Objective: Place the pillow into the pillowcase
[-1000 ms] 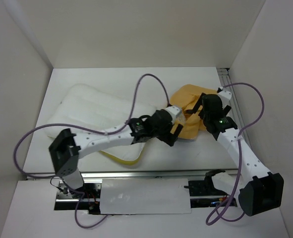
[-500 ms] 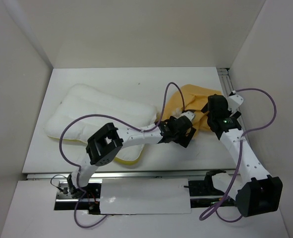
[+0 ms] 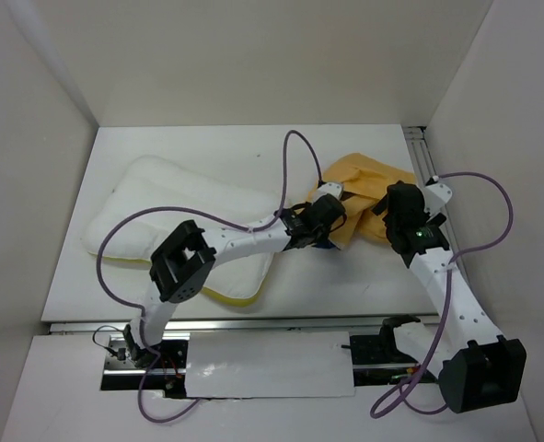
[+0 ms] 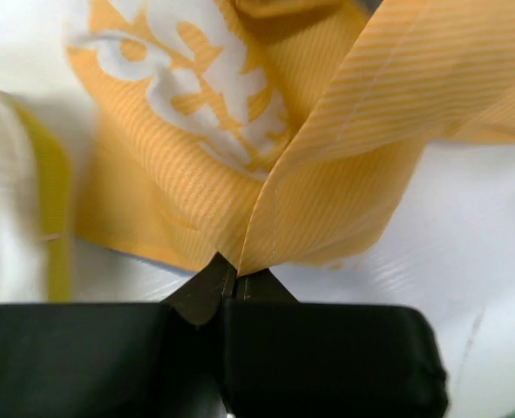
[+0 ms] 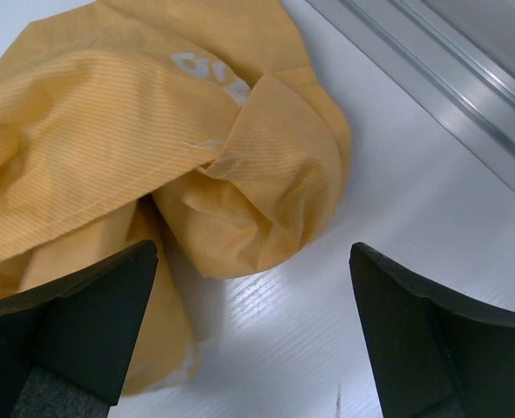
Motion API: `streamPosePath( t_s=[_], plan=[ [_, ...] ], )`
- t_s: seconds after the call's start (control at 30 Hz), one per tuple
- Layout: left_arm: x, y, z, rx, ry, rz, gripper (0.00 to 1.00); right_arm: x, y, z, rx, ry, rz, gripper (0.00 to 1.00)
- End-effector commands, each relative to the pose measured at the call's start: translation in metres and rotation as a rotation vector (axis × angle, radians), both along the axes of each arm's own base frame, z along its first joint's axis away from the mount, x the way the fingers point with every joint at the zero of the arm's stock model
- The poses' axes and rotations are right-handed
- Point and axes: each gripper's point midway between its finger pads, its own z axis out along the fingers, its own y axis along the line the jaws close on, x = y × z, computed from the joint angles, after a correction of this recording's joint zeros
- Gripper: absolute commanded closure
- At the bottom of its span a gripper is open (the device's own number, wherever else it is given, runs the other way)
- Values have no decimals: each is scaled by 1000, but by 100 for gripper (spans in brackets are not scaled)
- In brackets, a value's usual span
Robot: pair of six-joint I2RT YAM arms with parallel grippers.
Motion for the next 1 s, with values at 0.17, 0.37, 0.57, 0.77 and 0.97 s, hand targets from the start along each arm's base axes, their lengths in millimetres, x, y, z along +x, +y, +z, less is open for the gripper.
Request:
streamPosePath(
  t_s=[0.17, 0.37, 0.57, 0.77, 0.97],
  plan=[
    [10, 32, 176, -133, -318, 12, 100, 1, 8, -38, 41, 56, 19, 2],
    [5, 35, 213, -163, -363, -29, 100, 19, 32, -66, 54, 27, 207, 2],
    [10, 50, 242, -156, -420, 30, 100, 44, 39, -81, 51, 31, 240, 5],
    [21, 75, 296, -187, -527, 75, 100, 71, 46, -65, 19, -62, 304, 61],
    [34, 141, 374, -194, -690, 253, 100, 93, 22, 100, -152, -302, 235, 100]
  ],
)
